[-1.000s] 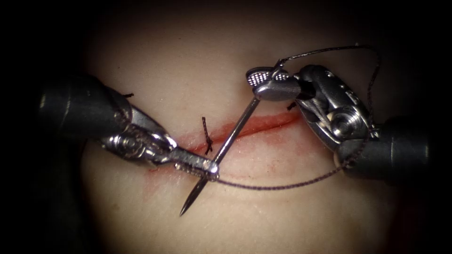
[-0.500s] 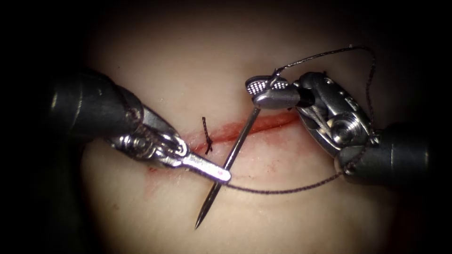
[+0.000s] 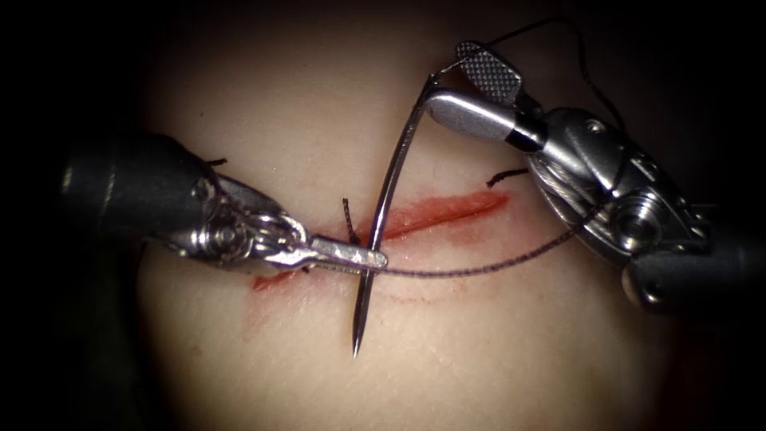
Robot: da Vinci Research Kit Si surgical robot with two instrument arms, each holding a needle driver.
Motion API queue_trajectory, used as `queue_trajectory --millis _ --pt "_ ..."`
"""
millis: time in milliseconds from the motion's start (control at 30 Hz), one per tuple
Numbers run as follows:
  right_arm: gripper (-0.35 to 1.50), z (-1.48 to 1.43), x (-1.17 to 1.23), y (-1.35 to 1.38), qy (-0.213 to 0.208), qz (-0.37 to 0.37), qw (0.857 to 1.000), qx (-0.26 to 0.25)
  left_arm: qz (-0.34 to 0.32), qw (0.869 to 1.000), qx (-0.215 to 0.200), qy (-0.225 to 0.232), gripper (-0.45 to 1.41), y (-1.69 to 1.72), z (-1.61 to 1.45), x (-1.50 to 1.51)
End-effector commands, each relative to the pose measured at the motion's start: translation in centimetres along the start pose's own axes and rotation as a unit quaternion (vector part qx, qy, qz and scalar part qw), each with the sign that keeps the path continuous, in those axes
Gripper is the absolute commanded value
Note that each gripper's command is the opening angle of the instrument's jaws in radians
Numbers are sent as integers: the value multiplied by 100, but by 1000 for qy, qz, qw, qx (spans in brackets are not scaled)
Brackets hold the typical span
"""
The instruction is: Wound Closure
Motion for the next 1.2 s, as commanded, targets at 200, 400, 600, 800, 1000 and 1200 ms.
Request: queue_trajectory --millis 200,400,600,800,1000,1200 --pt "91 -1 -15 -8 -54 60 997 9 69 996 -48 -39 -30 -3 8 3" --pt "83 -1 -24 -11 -62 83 994 23 82 993 -56 -55 -32 1 13 -1" --pt "23 3 -28 -19 -73 85 993 44 82 993 -59 -56 -32 2 15 -2" --pt "2 10 -30 -22 -74 85 993 45 85 993 -62 -55 -32 3 17 -4" --pt "-35 14 -31 -21 -72 86 992 57 72 994 -62 -55 -18 4 19 -6" --pt "-35 14 -31 -16 -81 67 989 102 64 994 -61 -58 96 3 22 -3"
